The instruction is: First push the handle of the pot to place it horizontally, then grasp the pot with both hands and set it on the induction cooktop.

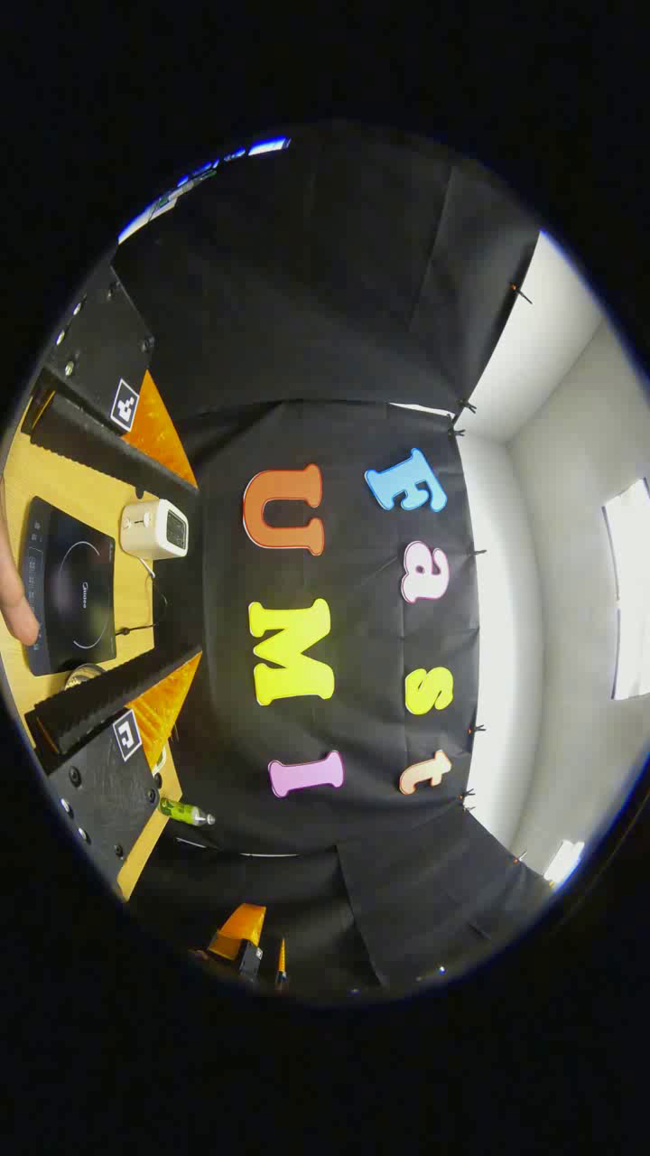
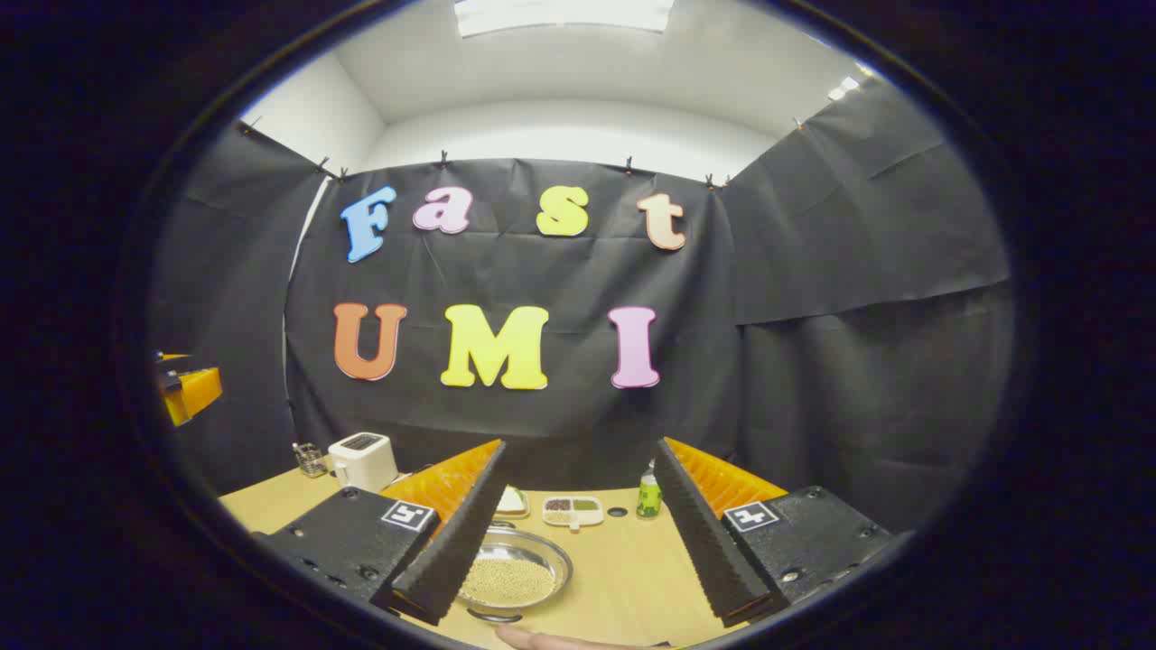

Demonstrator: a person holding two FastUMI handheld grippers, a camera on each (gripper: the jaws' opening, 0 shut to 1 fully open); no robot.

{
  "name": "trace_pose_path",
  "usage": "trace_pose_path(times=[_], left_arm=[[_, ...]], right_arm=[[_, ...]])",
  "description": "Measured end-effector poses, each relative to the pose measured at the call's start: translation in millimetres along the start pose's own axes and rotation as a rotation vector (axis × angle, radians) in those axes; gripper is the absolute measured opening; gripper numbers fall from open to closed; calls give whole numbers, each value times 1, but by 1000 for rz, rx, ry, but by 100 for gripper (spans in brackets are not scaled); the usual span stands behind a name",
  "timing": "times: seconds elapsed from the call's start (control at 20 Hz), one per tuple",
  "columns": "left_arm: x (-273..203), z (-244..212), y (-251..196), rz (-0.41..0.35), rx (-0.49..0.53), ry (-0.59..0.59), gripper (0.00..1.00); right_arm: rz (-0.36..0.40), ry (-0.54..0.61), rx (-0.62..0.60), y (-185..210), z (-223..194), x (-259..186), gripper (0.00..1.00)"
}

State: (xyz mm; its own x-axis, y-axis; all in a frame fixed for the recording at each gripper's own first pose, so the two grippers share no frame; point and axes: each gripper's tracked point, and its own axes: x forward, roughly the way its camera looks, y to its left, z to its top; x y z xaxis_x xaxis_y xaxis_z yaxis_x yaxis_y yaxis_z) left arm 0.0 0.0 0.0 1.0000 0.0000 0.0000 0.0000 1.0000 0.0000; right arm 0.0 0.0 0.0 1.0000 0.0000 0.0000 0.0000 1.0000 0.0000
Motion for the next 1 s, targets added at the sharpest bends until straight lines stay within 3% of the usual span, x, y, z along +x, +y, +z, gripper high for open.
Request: trace_pose_path(times=[0.15,0.2,0.8,1.0], left_arm=[[0,-6,-7,-29,6,17,100],[1,-4,-7,-29,4,12,96],[-2,-13,-9,-55,-22,11,95],[-7,-18,-6,-52,-8,4,96]], right_arm=[[3,25,1,-1,-6,1,100],[3,36,-4,-1,-9,3,100],[1,61,0,-2,-17,13,100],[-1,116,-8,1,-37,24,98]])
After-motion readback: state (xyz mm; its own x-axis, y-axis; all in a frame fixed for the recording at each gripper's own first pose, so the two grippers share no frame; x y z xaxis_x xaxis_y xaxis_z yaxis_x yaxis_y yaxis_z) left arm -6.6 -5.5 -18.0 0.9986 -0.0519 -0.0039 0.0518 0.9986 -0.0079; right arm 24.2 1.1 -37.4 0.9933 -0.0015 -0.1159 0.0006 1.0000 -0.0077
